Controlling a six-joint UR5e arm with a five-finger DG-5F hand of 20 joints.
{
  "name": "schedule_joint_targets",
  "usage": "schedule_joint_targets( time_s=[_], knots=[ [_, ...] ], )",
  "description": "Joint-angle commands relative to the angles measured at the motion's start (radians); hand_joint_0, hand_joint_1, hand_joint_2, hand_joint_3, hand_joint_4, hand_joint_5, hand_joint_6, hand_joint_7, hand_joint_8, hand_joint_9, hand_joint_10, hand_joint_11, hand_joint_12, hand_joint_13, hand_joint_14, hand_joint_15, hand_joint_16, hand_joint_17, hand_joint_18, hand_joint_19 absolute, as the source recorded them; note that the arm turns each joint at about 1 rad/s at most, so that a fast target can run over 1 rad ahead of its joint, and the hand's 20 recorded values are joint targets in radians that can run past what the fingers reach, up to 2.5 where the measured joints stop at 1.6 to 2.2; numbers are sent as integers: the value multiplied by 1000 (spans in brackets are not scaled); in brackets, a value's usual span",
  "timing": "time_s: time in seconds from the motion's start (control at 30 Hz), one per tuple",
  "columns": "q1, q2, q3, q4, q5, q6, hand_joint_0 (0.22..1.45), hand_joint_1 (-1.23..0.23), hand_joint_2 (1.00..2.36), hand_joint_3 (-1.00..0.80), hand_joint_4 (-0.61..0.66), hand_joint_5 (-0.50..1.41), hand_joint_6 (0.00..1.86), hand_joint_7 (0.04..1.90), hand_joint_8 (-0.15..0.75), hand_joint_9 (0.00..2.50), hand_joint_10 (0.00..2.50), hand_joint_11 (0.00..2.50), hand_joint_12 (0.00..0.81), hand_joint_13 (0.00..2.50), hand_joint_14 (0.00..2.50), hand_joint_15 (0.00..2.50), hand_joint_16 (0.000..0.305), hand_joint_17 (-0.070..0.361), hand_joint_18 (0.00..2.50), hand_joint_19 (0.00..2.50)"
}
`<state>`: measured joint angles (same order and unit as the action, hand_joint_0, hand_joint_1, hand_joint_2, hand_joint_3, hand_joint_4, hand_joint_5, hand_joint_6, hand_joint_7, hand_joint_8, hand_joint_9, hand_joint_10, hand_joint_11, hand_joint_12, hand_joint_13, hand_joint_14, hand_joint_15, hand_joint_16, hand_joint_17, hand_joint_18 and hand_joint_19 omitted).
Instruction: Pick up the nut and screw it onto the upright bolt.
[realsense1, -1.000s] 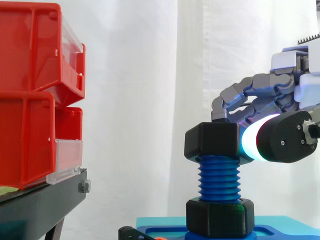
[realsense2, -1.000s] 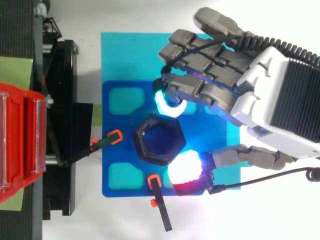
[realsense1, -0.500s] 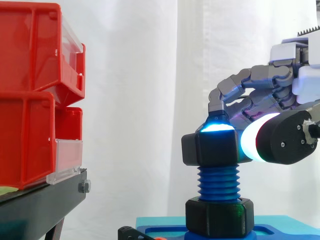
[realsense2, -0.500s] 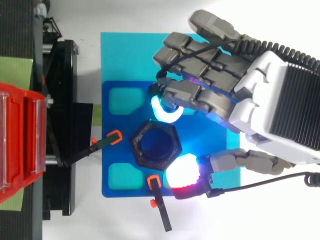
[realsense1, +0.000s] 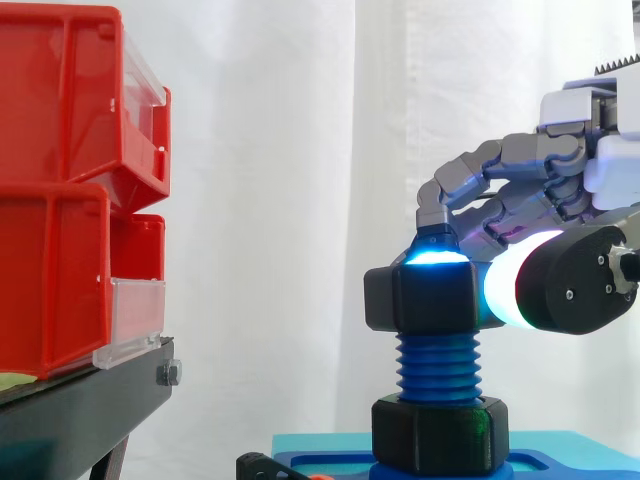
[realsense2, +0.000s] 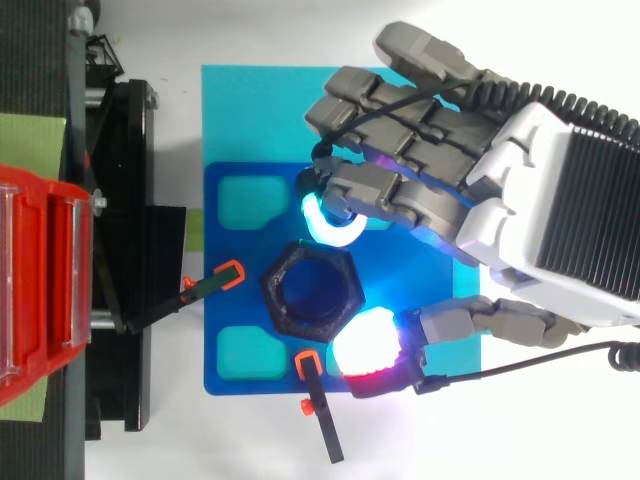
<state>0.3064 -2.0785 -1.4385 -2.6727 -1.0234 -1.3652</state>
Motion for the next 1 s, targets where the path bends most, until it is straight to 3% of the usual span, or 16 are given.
schedule_joint_targets(
  time_s=[0.0, 0.97],
  knots=[
    [-4, 0, 0, -3, -4, 0, 541, -601, 1000, -500, 241, -212, 721, 1125, 315, 499, 5, 172, 312, 319, 0, 0, 35, 78, 131, 0],
    [-24, 0, 0, -47, -14, 2, 542, -602, 1000, -500, 243, -211, 719, 1127, 315, 498, 5, 167, 312, 320, 0, 0, 35, 78, 131, 0]
  ],
)
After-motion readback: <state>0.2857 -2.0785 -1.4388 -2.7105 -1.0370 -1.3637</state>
